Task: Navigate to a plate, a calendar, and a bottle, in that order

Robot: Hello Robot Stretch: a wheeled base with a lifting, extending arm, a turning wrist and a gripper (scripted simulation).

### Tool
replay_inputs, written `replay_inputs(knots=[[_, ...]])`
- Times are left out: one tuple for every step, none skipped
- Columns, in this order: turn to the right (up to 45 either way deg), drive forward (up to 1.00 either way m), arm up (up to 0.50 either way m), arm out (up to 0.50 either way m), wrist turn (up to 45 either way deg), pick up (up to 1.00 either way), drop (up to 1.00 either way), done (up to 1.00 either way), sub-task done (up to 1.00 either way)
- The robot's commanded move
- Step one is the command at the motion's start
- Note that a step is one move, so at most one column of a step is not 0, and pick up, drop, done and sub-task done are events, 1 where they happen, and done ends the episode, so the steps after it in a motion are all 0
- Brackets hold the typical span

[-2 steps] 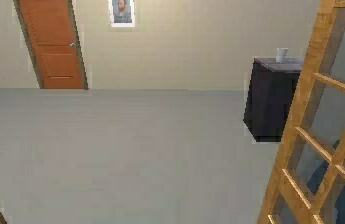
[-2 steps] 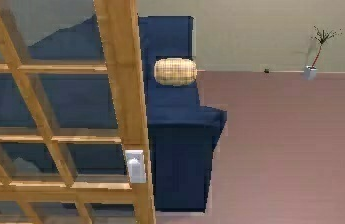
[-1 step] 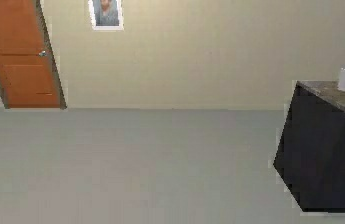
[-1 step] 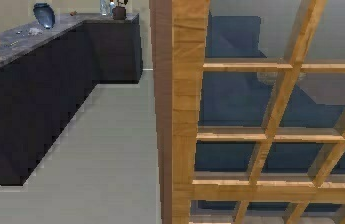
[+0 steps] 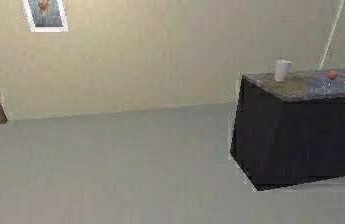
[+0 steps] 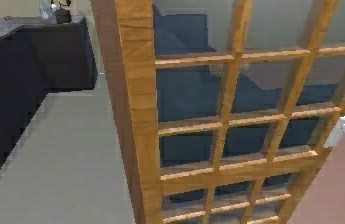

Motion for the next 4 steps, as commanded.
replay_inputs(knots=[[0.0, 0.2, 0.0, 0.0, 0.0, 0.0, 0.0, 0.0, 0.0], [36.0, 0.0, 0.0, 0.0, 0.0, 0.0, 0.0, 0.0, 0.0], [0.0, 0.7, 0.0, 0.0, 0.0, 0.0, 0.0, 0.0, 0.0], [45.0, 0.0, 0.0, 0.0, 0.0, 0.0, 0.0, 0.0, 0.0]])
